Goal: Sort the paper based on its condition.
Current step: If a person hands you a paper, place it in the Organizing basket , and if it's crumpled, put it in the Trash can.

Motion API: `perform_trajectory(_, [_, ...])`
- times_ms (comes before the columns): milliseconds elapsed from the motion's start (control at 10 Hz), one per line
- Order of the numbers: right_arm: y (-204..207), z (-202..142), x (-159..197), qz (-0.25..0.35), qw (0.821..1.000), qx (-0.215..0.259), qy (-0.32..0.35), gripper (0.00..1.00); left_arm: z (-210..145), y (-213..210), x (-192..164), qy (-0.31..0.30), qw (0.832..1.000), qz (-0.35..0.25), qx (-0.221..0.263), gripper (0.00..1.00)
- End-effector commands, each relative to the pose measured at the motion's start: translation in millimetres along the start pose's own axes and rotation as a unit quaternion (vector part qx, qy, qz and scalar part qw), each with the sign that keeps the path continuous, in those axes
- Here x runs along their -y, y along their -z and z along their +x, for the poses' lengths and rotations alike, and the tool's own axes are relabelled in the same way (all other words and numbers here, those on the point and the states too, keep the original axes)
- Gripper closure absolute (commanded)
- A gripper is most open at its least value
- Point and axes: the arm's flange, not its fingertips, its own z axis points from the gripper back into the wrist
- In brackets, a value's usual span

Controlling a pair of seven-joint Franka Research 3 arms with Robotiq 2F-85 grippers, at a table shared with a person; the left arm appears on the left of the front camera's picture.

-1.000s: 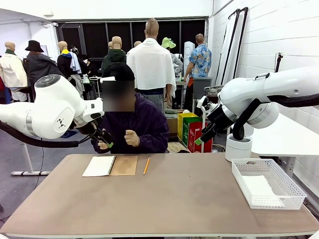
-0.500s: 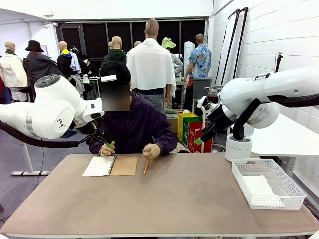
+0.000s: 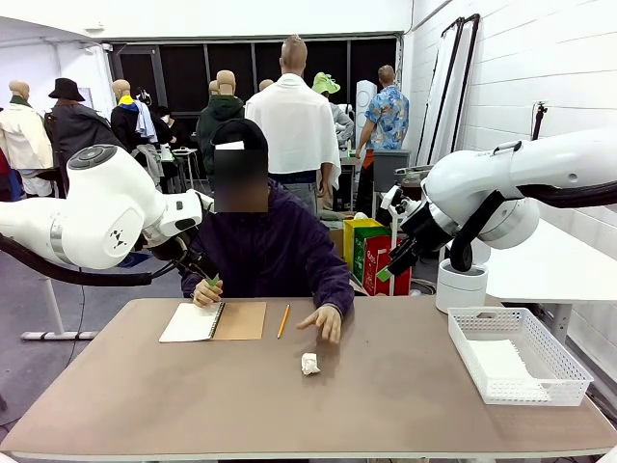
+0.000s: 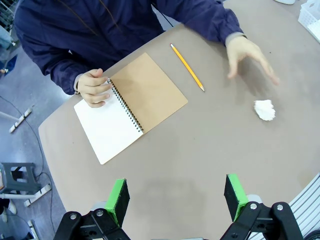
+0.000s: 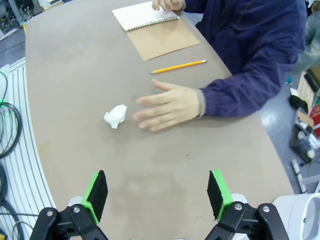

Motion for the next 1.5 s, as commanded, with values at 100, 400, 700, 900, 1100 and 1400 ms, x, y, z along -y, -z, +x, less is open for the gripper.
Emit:
perform_trajectory(100, [1.6, -1.1, 1.7, 0.008, 1.000, 0.009, 0.002, 0.00, -0.2, 0.8, -1.0, 0.002, 1.000, 0.003, 0.004, 0.00])
perform_trajectory(400, [1.6, -1.1, 1.7, 0.008, 1.000, 0.009, 0.002, 0.00, -0.2, 0.8, -1.0, 0.002, 1.000, 0.003, 0.004, 0.00])
perform_trajectory(700, [1.6, -1.1, 1.7, 0.008, 1.000, 0.009, 0.002, 0.00, -0.2, 0.8, -1.0, 0.002, 1.000, 0.003, 0.004, 0.00])
perform_trajectory(900, [11.3, 6.5, -1.2, 0.007, 1.000, -0.007, -0.002, 0.00, -0.2, 0.8, -1.0, 0.002, 1.000, 0.003, 0.004, 0.00])
perform_trajectory(1100, [43.7, 21.4, -3.6, 0.023, 0.999, -0.036, -0.016, 0.00, -0.2, 0.8, -1.0, 0.002, 1.000, 0.003, 0.004, 0.00])
perform_trajectory(1400, [98.4, 41.5, 2.0, 0.049, 0.994, -0.092, -0.037, 0.00, -0.2, 0.8, -1.0, 0.002, 1.000, 0.003, 0.004, 0.00])
